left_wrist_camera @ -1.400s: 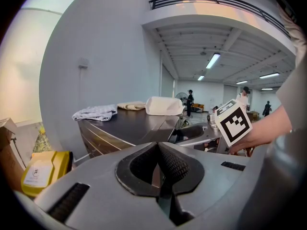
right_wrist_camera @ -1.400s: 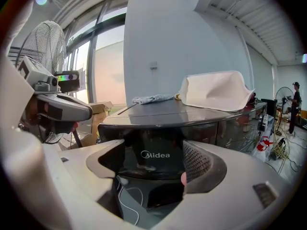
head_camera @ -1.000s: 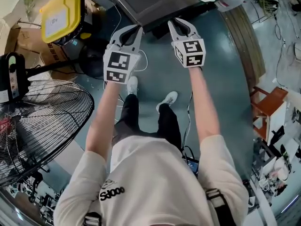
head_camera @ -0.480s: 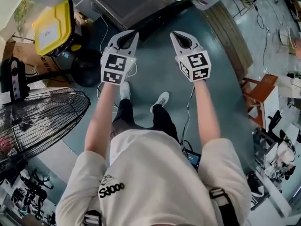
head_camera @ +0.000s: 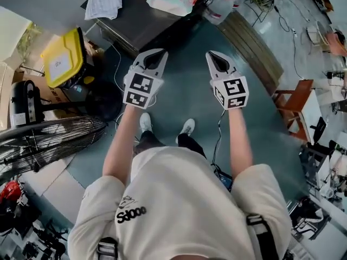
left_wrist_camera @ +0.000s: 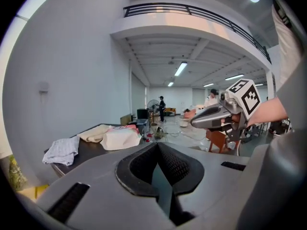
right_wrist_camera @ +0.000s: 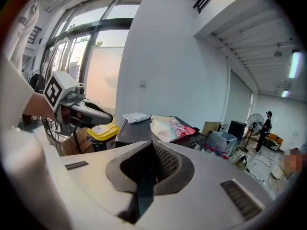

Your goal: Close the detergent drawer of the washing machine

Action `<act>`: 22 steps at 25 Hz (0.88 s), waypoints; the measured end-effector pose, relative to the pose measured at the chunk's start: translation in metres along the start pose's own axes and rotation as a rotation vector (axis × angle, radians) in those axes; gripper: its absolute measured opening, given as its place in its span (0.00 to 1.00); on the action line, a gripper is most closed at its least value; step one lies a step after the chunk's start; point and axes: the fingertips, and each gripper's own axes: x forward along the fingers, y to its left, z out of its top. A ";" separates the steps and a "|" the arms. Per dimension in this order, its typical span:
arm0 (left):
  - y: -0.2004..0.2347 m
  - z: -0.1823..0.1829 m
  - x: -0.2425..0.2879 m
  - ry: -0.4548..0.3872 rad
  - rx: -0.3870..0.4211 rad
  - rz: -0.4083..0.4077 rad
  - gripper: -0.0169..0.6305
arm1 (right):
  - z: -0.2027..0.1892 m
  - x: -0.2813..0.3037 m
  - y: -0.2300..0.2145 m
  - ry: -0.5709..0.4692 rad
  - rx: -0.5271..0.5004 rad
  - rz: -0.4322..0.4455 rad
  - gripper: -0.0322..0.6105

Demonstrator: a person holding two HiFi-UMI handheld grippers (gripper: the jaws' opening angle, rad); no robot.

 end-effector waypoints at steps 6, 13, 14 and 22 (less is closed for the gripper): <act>-0.026 0.047 0.003 -0.051 0.058 -0.064 0.05 | 0.030 -0.058 -0.033 -0.052 -0.015 -0.118 0.06; -0.055 0.106 -0.001 -0.136 0.153 -0.118 0.05 | 0.065 -0.120 -0.057 -0.109 -0.061 -0.230 0.06; -0.057 0.114 -0.002 -0.151 0.161 -0.119 0.05 | 0.070 -0.127 -0.059 -0.117 -0.068 -0.241 0.06; -0.077 0.166 -0.014 -0.235 0.223 -0.136 0.05 | 0.097 -0.170 -0.073 -0.174 -0.097 -0.302 0.06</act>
